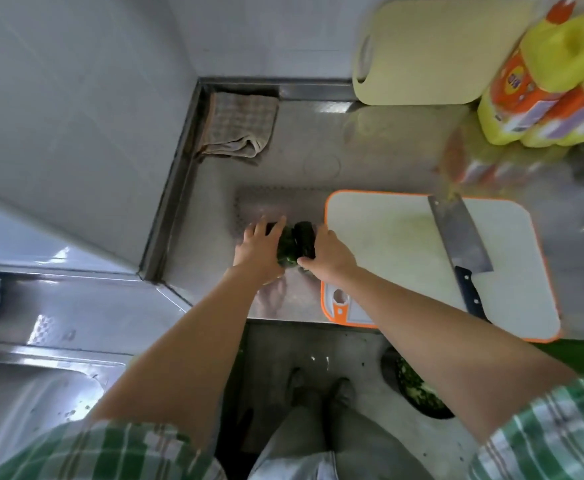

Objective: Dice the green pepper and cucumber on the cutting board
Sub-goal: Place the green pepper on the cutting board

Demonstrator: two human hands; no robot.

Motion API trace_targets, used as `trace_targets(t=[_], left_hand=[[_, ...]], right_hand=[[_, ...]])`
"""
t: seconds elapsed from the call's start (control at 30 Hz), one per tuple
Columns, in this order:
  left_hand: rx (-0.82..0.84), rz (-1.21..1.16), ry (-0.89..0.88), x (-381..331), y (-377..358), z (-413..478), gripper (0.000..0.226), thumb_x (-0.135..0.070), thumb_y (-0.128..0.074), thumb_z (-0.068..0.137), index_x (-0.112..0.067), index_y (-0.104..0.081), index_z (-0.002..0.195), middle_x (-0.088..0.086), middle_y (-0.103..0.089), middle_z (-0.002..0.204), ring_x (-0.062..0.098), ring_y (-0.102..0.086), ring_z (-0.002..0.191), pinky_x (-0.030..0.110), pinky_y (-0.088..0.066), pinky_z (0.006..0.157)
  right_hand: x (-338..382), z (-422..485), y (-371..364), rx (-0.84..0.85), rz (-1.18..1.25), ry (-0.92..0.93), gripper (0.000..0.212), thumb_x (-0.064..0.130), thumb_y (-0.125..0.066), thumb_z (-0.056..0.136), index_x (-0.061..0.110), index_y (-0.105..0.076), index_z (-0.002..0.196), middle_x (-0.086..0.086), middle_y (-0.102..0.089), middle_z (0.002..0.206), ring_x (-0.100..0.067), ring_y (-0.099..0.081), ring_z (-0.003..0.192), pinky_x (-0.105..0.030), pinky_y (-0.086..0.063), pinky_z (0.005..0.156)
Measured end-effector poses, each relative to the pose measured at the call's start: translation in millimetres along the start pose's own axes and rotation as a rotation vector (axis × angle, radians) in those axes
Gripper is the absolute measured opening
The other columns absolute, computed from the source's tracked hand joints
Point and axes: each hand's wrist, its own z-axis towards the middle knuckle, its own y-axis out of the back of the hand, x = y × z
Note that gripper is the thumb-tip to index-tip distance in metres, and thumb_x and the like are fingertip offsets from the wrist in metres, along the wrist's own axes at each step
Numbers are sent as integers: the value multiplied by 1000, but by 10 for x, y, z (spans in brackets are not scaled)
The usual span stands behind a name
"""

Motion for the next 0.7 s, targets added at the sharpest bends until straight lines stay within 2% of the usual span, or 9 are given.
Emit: trace_targets(t=[0.07,0.13,0.2,0.3,0.43,0.57,0.7], left_hand=[[-40,-6,12,-9,-34,18,95,-34,-72,81,-32,-10,153,9,-13,156,36,-17,140,49,-36,106],[-84,-4,9,-19,-6,34,87,-35,-72,81,-31,-20,150,10,-25,148,36,-29,130,45,-42,100],[-81,-19,-8,-36,79,39,80,-38,-73,77,-28,-31,145,10,-34,139,35,-35,123,43,-45,96],[-81,-82,-25,-143,229,26,76,-40,-75,73,-23,-39,138,12,-41,133,35,-38,121,43,-46,94],[-130,-120,-135,-486,326,41,74,-35,-75,72,-23,-41,136,11,-42,131,35,-37,121,40,-43,96],[-113,-86,-241,-974,282,28,73,-36,-73,73,-26,-38,137,8,-39,129,31,-34,121,39,-46,89],[-105,27,-249,-1309,139,-17,71,-38,-73,76,-24,-37,135,9,-38,129,30,-35,121,39,-48,84]], right_hand=[[-2,13,-2,17,2,-6,52,36,-66,84,8,-47,123,-12,-56,111,-30,-62,97,-40,-55,80],[-3,21,44,19,67,-17,39,34,-65,82,7,-54,109,-11,-61,98,-29,-63,88,-37,-55,71],[-26,-9,135,-38,175,-39,37,34,-67,81,8,-51,103,-10,-60,93,-28,-61,84,-34,-50,66],[-146,-61,317,-186,237,-72,40,36,-67,81,10,-47,103,-10,-59,96,-29,-59,84,-33,-46,66],[-504,-141,504,-268,245,-173,41,36,-65,80,9,-48,105,-10,-58,100,-32,-60,89,-34,-43,67],[-910,-348,544,-258,207,-268,46,37,-65,81,7,-49,112,-11,-58,106,-31,-61,92,-34,-47,70],[-1187,-497,502,-156,170,-236,43,33,-65,84,8,-52,116,-12,-60,111,-30,-61,97,-32,-49,74]])
